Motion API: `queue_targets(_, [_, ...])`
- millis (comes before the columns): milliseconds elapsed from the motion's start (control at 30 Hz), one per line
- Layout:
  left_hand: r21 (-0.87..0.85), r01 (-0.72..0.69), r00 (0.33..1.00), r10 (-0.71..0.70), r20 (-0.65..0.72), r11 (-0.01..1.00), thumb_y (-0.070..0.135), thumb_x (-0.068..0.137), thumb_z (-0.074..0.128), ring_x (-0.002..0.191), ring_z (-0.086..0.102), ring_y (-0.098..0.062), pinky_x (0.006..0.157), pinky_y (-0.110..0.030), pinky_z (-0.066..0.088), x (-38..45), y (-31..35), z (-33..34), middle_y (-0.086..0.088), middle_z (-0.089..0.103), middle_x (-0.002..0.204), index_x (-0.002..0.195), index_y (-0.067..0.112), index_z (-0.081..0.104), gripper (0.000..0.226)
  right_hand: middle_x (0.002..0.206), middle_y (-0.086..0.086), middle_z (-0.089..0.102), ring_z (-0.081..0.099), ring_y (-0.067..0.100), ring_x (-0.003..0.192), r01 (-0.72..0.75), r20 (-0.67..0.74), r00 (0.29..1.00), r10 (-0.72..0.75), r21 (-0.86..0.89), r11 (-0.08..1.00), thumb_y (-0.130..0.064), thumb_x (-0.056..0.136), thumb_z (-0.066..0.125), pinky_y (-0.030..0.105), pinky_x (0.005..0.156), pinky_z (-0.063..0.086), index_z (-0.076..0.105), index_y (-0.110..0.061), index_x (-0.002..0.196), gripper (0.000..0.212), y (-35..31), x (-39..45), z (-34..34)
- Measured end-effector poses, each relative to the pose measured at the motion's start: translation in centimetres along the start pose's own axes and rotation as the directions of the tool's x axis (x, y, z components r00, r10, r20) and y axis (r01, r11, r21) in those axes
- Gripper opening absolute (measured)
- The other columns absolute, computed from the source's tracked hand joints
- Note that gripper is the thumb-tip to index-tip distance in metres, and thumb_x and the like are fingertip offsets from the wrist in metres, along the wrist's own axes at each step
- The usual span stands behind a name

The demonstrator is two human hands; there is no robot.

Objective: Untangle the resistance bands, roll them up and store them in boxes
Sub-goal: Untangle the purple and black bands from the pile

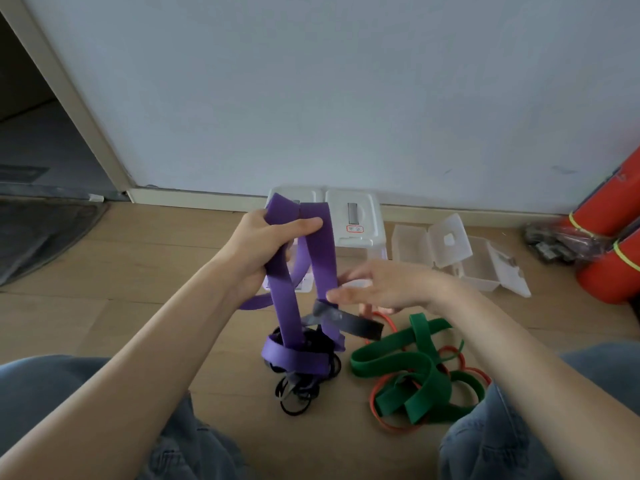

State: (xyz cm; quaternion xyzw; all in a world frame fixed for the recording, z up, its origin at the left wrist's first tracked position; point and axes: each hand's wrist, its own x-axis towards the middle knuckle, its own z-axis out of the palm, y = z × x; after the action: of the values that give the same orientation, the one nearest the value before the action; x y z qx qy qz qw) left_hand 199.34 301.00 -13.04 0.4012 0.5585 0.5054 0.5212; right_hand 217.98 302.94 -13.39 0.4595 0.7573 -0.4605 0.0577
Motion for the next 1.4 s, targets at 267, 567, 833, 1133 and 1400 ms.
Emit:
queue_targets(267, [0.177, 0.037, 0.964, -0.082, 0.252, 0.983, 0.054, 0.078, 0.048, 0.047, 0.052, 0.000, 0.048, -0.011, 0.042, -0.6, -0.3, 0.2, 0.013, 0.061, 0.056, 0.077, 0.018, 0.066, 0.041, 0.056, -0.003, 0.066, 0.054, 0.004, 0.049, 0.501, -0.579, 0.767, -0.277, 0.270, 0.823, -0.013, 0.086, 0.064, 0.014, 0.049, 0.041, 0.073, -0.015, 0.079, 0.011, -0.7, 0.2, -1.0])
queue_targets(567, [0.380, -0.005, 0.928, -0.137, 0.346, 0.925, 0.028, 0.073, 0.076, 0.041, 0.044, -0.005, 0.045, -0.013, 0.036, -0.3, -0.3, 0.4, 0.005, 0.050, 0.049, 0.073, 0.008, 0.060, 0.026, 0.054, 0.002, 0.064, 0.032, 0.004, 0.035, 0.627, -0.812, 0.555, -0.184, 0.262, 0.733, -0.016, 0.089, 0.062, 0.014, 0.038, 0.027, 0.063, -0.012, 0.058, 0.032, -1.1, -1.0, -2.6])
queue_targets(833, [0.479, -0.014, 0.856, -0.237, 0.460, 0.878, 0.024, 0.078, 0.074, 0.062, 0.056, 0.003, 0.059, -0.012, 0.043, -0.3, -1.8, -0.2, 0.013, 0.068, 0.072, 0.099, 0.015, 0.067, 0.024, 0.044, 0.002, 0.055, 0.033, 0.011, 0.036, 0.690, -0.690, 0.652, -0.316, 0.366, 0.624, -0.019, 0.089, 0.061, 0.018, 0.039, 0.027, 0.054, 0.007, 0.062, 0.038, -1.4, -1.3, -2.3])
queue_targets(1133, [-0.039, -0.047, 0.996, 0.050, 0.073, 0.998, 0.019, 0.076, 0.073, 0.036, 0.040, -0.004, 0.040, -0.011, 0.034, -0.3, 0.4, 0.5, 0.005, 0.043, 0.045, 0.063, 0.011, 0.055, 0.024, 0.059, -0.015, 0.059, 0.048, 0.005, 0.051, 0.226, -0.324, 0.940, -0.109, 0.349, 0.909, -0.046, 0.072, 0.068, 0.017, 0.049, 0.042, 0.073, -0.024, 0.092, 0.030, 1.0, -0.5, -1.7])
queue_targets(1400, [-0.065, 0.073, 0.997, -0.075, -0.030, 0.995, 0.019, 0.079, 0.072, 0.041, 0.036, -0.008, 0.044, -0.019, 0.033, -0.5, -0.1, 0.6, 0.003, 0.051, 0.051, 0.050, 0.018, 0.058, 0.032, 0.099, -0.002, 0.068, 0.066, 0.015, 0.081, 0.227, -0.210, 0.955, -0.209, 0.066, 0.972, -0.036, 0.075, 0.074, 0.019, 0.058, 0.049, 0.067, -0.022, 0.104, 0.033, 0.6, 0.8, 0.4])
